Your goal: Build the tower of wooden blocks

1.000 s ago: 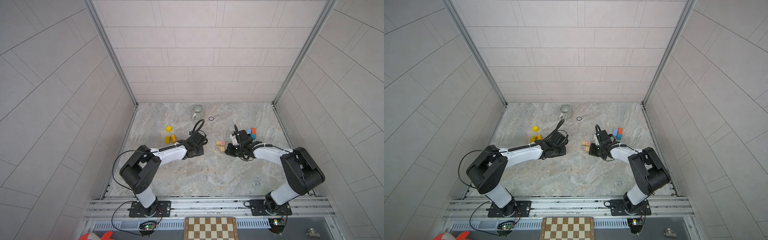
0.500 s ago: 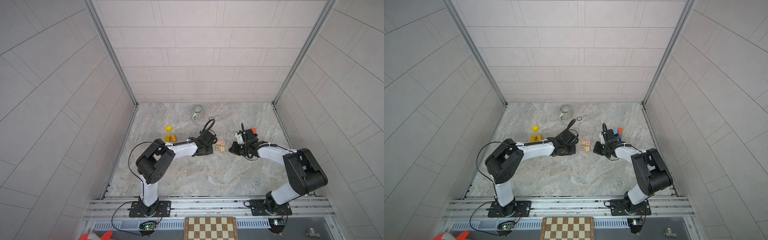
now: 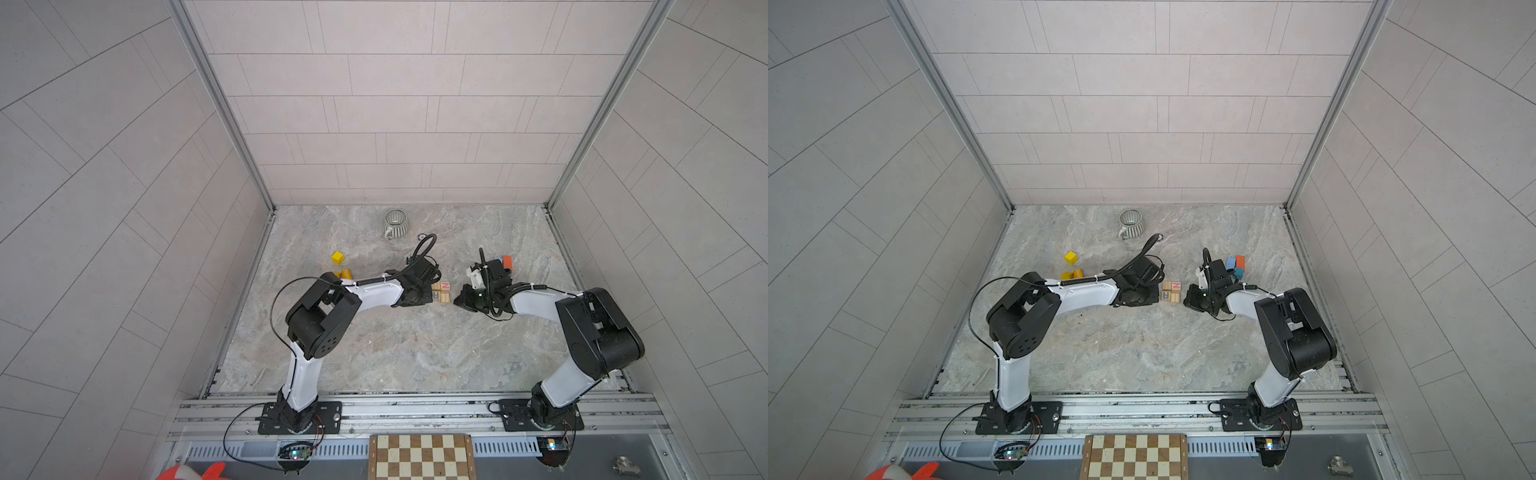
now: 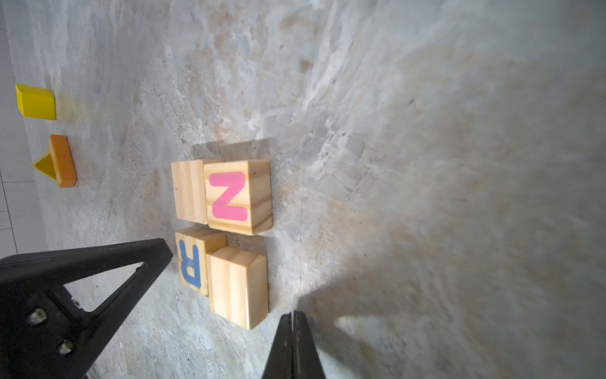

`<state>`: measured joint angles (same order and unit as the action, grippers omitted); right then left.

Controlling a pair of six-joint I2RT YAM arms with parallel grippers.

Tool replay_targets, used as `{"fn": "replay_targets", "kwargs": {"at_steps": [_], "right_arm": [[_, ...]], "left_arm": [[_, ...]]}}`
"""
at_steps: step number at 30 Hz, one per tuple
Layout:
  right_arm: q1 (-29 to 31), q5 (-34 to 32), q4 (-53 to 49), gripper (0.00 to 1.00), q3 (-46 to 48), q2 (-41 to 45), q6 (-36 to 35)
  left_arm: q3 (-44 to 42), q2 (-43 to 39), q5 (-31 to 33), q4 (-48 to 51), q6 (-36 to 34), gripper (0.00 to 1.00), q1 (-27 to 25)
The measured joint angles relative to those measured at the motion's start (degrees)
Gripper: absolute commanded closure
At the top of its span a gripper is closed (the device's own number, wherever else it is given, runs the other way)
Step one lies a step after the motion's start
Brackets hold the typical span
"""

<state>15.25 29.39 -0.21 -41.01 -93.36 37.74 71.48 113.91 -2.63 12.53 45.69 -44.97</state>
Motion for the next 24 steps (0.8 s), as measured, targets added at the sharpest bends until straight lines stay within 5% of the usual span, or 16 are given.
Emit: {"fn": "replay_targets", "kwargs": {"at_steps": [24], "right_arm": [[0.00,0.37,0.96,1.00,-0.22,-0.76,0.04]], "left_arm": [[3.34,2.56,-0.87,0.07,1.20,1.00,-2.34]]}}
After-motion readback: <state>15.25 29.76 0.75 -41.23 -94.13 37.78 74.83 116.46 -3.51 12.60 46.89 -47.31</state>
